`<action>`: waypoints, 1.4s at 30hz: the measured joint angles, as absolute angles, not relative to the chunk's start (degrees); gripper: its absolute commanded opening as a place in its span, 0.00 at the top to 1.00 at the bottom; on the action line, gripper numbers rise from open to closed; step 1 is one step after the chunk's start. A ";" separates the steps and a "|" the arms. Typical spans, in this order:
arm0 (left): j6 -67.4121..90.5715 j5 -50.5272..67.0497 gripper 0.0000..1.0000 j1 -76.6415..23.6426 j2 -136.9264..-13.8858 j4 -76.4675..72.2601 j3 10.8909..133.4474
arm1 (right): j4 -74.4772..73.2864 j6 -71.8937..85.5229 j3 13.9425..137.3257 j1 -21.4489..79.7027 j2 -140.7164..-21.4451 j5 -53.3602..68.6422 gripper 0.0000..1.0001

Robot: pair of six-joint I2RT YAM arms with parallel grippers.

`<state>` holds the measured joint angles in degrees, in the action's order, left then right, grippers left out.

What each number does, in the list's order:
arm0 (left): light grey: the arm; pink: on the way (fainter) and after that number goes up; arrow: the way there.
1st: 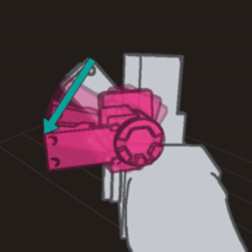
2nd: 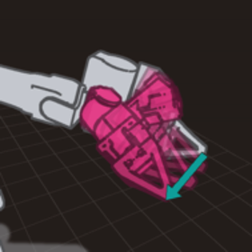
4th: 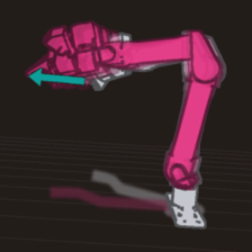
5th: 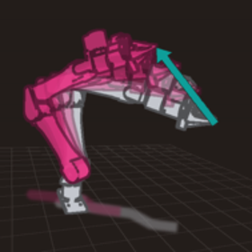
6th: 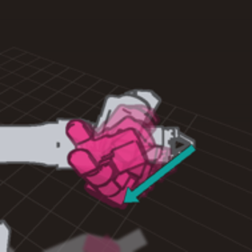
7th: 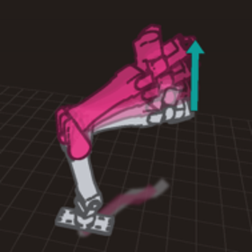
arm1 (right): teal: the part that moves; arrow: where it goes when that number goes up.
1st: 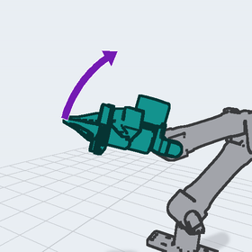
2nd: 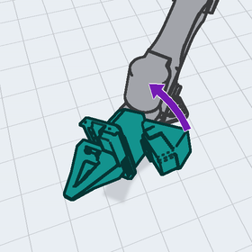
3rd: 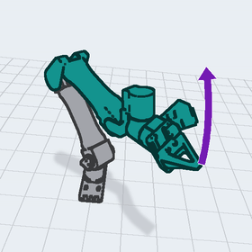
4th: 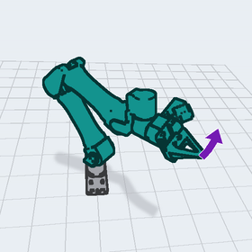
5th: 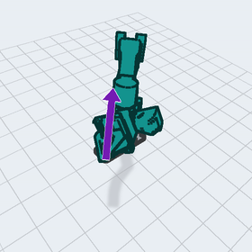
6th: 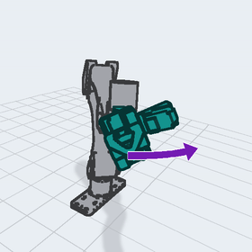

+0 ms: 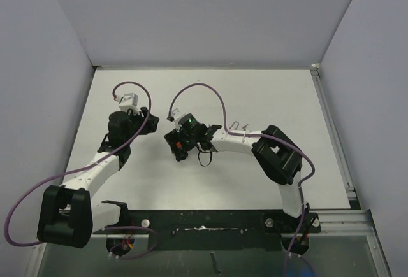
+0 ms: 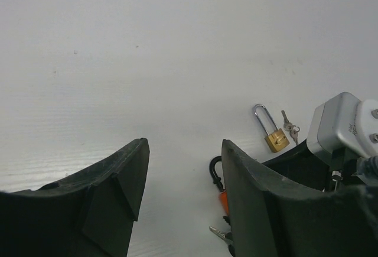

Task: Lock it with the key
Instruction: Pick up the lock from the center of the board.

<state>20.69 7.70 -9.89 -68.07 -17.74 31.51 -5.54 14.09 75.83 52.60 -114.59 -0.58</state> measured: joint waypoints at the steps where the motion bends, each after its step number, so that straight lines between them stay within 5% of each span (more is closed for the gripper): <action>1: 20.69 7.70 0.50 -9.85 -68.07 -17.74 31.40 | -5.58 14.41 75.88 52.60 -114.80 -0.58 0.16; 11: 20.73 7.70 0.50 -9.54 -68.07 -17.74 30.17 | -5.63 16.60 76.40 52.56 -117.08 -0.84 0.40; 23: 21.02 7.88 0.50 -9.30 -68.51 -18.17 29.61 | -7.90 17.58 77.36 54.13 -117.56 -6.31 0.45; 27: 21.71 8.12 0.50 -9.21 -68.90 -18.24 29.61 | -9.43 17.61 78.43 54.87 -118.08 -9.61 0.65; 31: 22.02 8.40 0.50 -9.17 -69.32 -18.26 29.61 | -11.33 17.61 80.40 55.33 -119.04 -11.25 1.00; 42: 22.33 9.41 0.50 -8.97 -69.38 -19.27 29.61 | -13.32 14.48 83.02 55.92 -120.22 -15.55 1.00</action>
